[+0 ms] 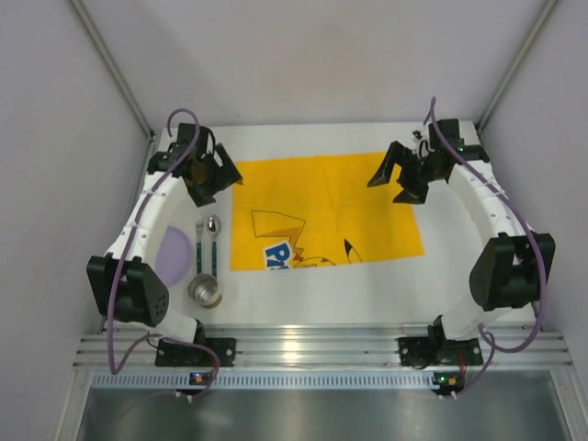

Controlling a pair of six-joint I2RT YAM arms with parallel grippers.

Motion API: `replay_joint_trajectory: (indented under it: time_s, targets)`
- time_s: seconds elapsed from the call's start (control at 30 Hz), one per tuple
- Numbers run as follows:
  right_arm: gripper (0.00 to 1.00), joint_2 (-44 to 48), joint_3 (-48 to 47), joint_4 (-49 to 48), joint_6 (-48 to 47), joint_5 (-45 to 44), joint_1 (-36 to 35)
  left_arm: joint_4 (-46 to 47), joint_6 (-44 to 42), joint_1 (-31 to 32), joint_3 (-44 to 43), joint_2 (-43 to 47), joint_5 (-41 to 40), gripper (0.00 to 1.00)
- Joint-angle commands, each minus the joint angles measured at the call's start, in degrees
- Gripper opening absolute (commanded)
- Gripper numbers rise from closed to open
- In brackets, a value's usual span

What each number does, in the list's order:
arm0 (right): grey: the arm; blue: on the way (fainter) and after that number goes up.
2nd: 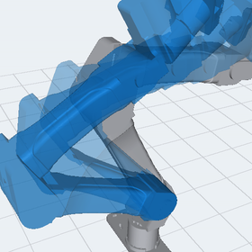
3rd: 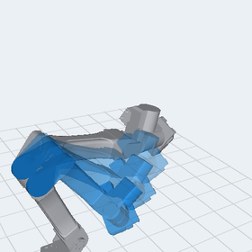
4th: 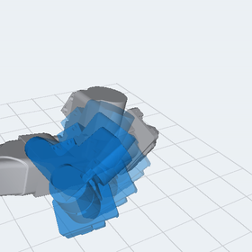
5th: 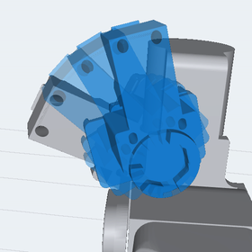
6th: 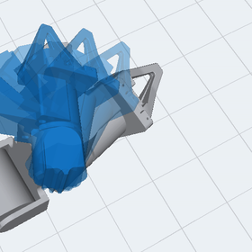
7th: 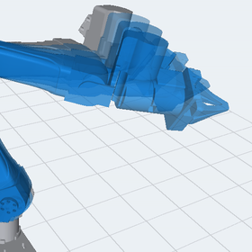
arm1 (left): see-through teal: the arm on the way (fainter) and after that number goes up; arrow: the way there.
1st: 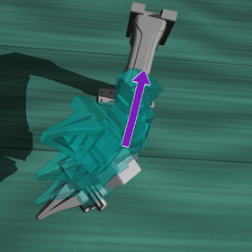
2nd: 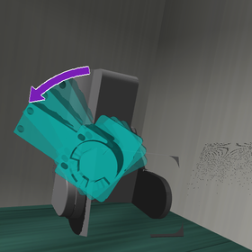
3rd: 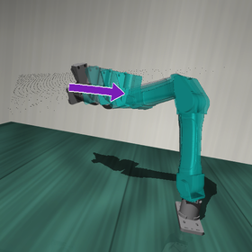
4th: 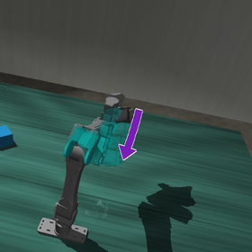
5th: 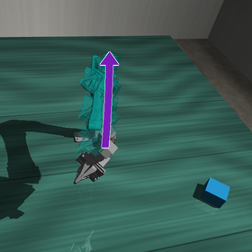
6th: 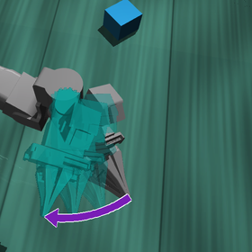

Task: Set the dinner table for one person

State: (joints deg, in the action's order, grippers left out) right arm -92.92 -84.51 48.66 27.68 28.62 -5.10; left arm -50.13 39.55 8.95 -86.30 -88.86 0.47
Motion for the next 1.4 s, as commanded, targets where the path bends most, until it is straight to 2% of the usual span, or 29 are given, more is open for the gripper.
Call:
replay_joint_trajectory:
  time_s: [0.0, 0.17, 0.23, 0.57, 0.7, 1.07, 1.37]
  targets:
    - [1.0, 4.7, 6.8, -1.3, 0.5, 0.4, -2.0, -9.6, 2.1, 0.0, 7.1, 4.7, -5.1, 0.88]
    - [1.0, 10.1, 16.9, -1.5, -1.3, 0.2, -2.4, -12.0, 8.4, 0.2, 17.6, 12.3, -7.4, 0.82]
    - [1.0, 12.1, 19.7, -1.5, -1.7, 0.4, -2.4, -12.9, 9.8, 0.2, 19.4, 14.8, -8.1, 0.81]
    - [1.0, 15.6, 24.7, -1.0, -3.1, 0.4, -2.4, -18.3, 14.2, 1.2, 25.1, 20.7, -10.2, 0.77]
    - [1.0, 15.7, 24.9, -0.9, -3.3, 0.2, -2.4, -18.2, 16.8, 3.4, 28.0, 23.4, -11.5, 0.75]
    - [1.0, 15.8, 25.6, -0.7, -4.0, -0.1, -2.6, -14.3, 18.2, 5.2, 33.4, 23.3, -12.7, 0.69]
    - [1.0, 15.7, 26.4, -0.4, -4.6, -0.8, -2.7, -11.6, 17.2, 5.2, 34.5, 20.7, -13.1, 0.52]
